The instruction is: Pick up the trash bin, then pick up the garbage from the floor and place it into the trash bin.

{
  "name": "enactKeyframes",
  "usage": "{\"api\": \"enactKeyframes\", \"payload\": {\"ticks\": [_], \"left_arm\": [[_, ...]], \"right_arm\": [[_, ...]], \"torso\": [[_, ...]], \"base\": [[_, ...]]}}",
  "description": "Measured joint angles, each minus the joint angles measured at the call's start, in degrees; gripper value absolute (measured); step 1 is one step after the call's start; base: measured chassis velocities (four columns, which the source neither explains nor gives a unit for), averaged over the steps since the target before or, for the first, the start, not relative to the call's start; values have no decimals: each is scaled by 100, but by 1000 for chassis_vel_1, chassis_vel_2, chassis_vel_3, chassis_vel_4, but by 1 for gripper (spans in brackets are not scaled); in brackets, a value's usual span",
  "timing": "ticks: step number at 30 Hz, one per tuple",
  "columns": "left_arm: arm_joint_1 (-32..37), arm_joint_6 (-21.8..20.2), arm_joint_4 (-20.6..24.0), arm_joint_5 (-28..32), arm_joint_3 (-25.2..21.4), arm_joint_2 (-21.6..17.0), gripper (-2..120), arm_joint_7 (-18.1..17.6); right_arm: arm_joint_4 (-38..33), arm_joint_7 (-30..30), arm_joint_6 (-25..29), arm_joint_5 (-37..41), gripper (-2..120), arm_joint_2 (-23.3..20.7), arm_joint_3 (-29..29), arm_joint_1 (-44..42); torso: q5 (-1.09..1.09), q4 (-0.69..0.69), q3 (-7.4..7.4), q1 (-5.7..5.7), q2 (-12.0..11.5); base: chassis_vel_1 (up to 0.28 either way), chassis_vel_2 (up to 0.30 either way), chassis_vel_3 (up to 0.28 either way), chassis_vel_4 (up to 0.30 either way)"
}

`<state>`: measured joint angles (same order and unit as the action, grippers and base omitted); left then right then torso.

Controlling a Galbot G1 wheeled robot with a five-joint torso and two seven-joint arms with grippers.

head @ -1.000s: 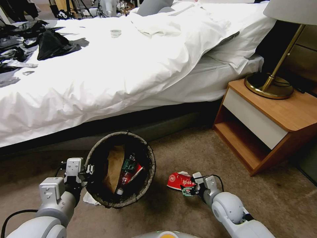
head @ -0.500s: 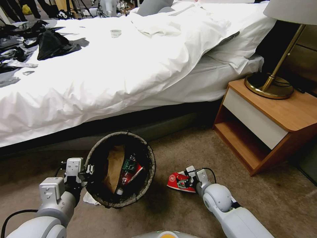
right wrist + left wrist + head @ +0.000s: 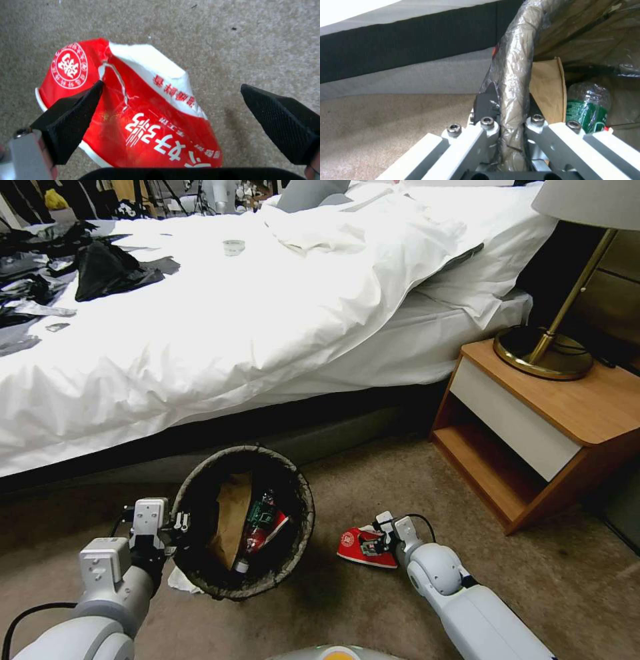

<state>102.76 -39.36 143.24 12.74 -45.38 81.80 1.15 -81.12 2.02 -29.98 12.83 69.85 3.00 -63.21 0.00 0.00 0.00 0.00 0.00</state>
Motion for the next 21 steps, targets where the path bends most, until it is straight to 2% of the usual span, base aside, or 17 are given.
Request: {"api": "enactKeyframes", "payload": {"ticks": [2, 3, 5, 6, 8, 9, 16, 17, 19, 20, 21], "left_arm": [[0, 0, 0, 0, 0, 0, 2, 0], [0, 0, 0, 0, 0, 0, 2, 0], [0, 0, 0, 0, 0, 0, 2, 0], [0, 0, 0, 0, 0, 0, 2, 0], [0, 0, 0, 0, 0, 0, 2, 0], [0, 0, 0, 0, 0, 0, 2, 0], [0, 0, 0, 0, 0, 0, 2, 0], [0, 0, 0, 0, 0, 0, 2, 0], [0, 0, 0, 0, 0, 0, 2, 0], [0, 0, 0, 0, 0, 0, 2, 0], [0, 0, 0, 0, 0, 0, 2, 0]], "right_arm": [[82, 30, 46, -68, 92, 43, 19, 20], [82, 30, 46, -68, 92, 43, 19, 20], [104, 40, 64, -76, 83, 54, 25, 20], [104, 40, 64, -76, 83, 54, 25, 20], [104, 49, 80, -77, 71, 53, 26, 9], [104, 49, 80, -77, 71, 53, 26, 9], [157, 49, 161, -128, 41, 96, 9, 23], [157, 49, 161, -128, 41, 96, 9, 23], [178, 49, 190, -147, 32, 114, -4, 31], [178, 49, 190, -147, 32, 114, -4, 31], [185, 48, 202, -162, 27, 120, -6, 35]], "torso": [[0, 0, 0, 0, 0], [0, 0, 0, 0, 0], [0, 0, 0, 0, 0], [0, 0, 0, 0, 0], [0, 0, 0, 0, 0], [0, 0, 0, 0, 0], [-1, 0, 0, 0, 0], [-1, 0, 0, 0, 0], [0, 0, 0, 0, 0], [0, 0, 0, 0, 0], [0, 0, 0, 0, 0]], "base": [[0, 0, 0, 0], [0, 0, 0, 0], [0, 0, 0, 0], [0, 0, 0, 0], [0, 0, 0, 0], [0, 0, 0, 0], [0, 0, 0, 0], [0, 0, 0, 0], [0, 0, 0, 0], [0, 0, 0, 0], [0, 0, 0, 0]]}}
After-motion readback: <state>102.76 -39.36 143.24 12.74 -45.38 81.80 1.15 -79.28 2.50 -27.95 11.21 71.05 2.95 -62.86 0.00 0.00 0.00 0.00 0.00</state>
